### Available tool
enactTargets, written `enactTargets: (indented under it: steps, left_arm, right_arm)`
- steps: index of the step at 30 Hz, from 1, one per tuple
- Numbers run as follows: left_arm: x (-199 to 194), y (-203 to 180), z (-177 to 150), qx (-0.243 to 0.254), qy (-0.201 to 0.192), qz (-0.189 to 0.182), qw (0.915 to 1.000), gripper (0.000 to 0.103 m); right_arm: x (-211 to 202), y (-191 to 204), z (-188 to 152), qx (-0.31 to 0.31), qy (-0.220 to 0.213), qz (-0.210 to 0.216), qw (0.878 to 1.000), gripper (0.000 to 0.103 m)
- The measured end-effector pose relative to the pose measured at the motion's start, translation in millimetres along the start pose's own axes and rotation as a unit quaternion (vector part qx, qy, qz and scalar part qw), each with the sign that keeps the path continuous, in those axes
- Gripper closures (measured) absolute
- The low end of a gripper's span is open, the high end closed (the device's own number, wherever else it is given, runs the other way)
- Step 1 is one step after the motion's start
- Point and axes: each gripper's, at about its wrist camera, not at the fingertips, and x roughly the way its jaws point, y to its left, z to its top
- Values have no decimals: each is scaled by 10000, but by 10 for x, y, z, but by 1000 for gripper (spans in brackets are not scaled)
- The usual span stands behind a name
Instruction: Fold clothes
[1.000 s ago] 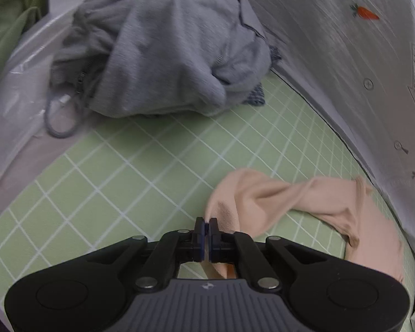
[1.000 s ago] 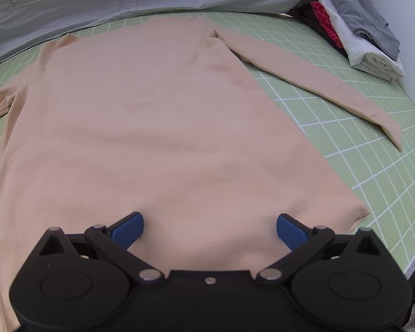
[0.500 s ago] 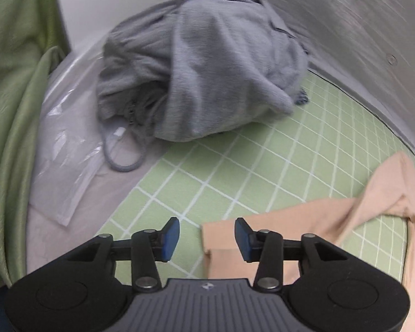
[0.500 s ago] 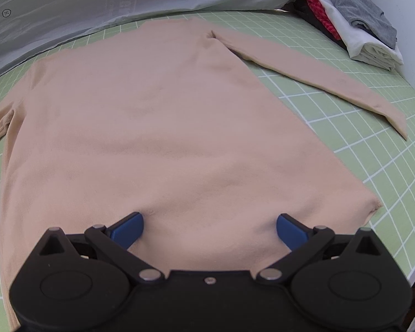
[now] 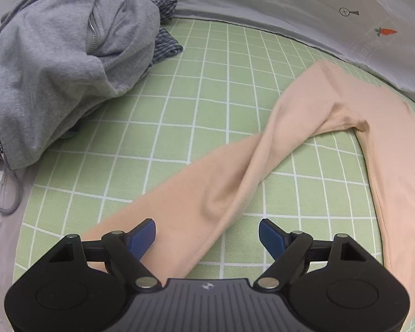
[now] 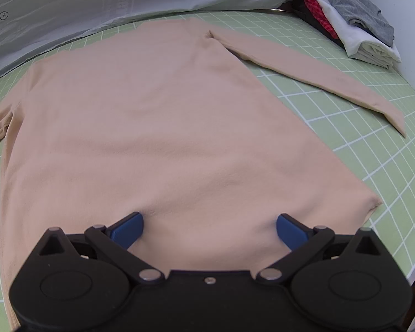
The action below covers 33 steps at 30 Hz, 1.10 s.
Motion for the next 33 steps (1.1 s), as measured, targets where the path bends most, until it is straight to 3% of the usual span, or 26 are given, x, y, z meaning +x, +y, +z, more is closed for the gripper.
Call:
enactTargets:
  steps: [3,5,8,10,12,15,17,18,20,21,22,23,25,26,29,31,33]
  left_arm:
    - [66,-9,-29,41,91,23,9999,21]
    - [66,-24,-45,79,50,111,9999,27]
    - [38,-35,-56,215,-46,312,9993,50]
    - [16,15,-26,210,-46,261,9994,75]
    - [-3,119,15,-11,51,-79,10000,96]
    - [-83,298,61,-537,154,-806,9952,97]
    - [-181,461,85,-1035,130,-1469,9836,97]
    - [-223,556,93,-1336,111,-1836,9738,98]
    - [-274,786,90,-2089,44,-2621,9421,98]
    - [-277,880,88,-2371,-4,-2713,9329,97]
    - [-273,952,92,-2546,-64,-2529,9334,95]
    - [-262,1001,99,-2613,-93,-2209,9396,93]
    - [-209,1023,117,-2404,-33,-1189,9634,85]
    - [-170,1030,108,-2336,52,-840,9687,84]
    - [-113,1032,29,-2279,236,-411,9725,72]
    - [-151,967,-36,-2294,174,-261,9728,35]
    - [-189,903,-102,-2309,113,-111,9729,25]
  right_arm:
    - [7,-12,-1,56,-1,34,10000,0]
    - [11,-18,0,87,-1,54,9999,0]
    - [11,-15,-2,99,-8,58,9999,0]
    - [14,-15,-3,118,-14,69,9999,0]
    - [17,-21,-1,126,-24,80,9999,0]
    - [18,-21,-6,128,-33,84,9999,0]
    - [20,-26,-9,125,-35,90,9999,0]
    - [19,-30,-9,124,-33,93,9999,0]
    - [19,-34,-9,125,-34,94,9999,0]
    - [19,-34,-8,128,-35,94,9999,0]
    - [20,-33,-7,130,-36,93,9999,0]
    - [20,-33,-7,132,-37,92,9999,0]
    - [21,-33,-6,135,-39,89,9999,0]
    - [23,-33,-8,132,-40,86,9999,0]
    - [20,-25,-14,141,-47,74,9999,0]
    - [17,-22,-19,154,-56,64,9998,0]
    - [16,-18,-23,174,-67,51,9998,0]
